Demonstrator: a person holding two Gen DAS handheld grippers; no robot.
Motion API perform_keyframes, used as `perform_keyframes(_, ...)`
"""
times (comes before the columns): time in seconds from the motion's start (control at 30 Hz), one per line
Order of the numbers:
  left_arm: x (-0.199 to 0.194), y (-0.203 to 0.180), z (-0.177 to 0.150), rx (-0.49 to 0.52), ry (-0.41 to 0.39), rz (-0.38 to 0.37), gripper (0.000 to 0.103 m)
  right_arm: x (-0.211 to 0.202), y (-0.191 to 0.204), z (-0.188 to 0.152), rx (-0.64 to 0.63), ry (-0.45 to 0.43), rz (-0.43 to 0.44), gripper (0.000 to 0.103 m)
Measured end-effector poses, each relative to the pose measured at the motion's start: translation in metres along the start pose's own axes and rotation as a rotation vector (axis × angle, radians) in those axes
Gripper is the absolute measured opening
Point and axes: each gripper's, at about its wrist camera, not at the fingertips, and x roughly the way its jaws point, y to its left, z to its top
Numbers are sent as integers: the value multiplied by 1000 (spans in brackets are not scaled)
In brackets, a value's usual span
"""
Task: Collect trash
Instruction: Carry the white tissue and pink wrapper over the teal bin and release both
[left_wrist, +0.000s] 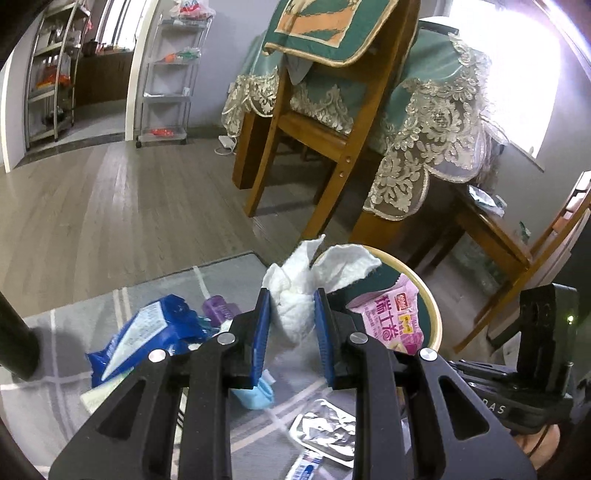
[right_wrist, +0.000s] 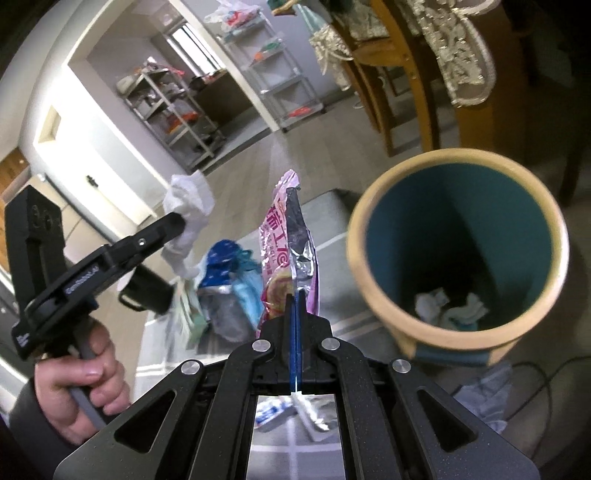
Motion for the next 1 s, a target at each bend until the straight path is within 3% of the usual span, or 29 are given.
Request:
perform_keyframes(0.27, 21, -28, 1, 21, 36, -50, 23, -19, -15, 4, -19, -57, -91, 1)
perform_keyframes(0.53, 46, -56, -2, 47, 75, -92, 23, -28, -51, 7, 49, -82, -132, 1)
perform_keyframes(1.0, 89, -80, -3, -26, 125, -211, 23, -27, -93, 11, 131, -105, -190, 1)
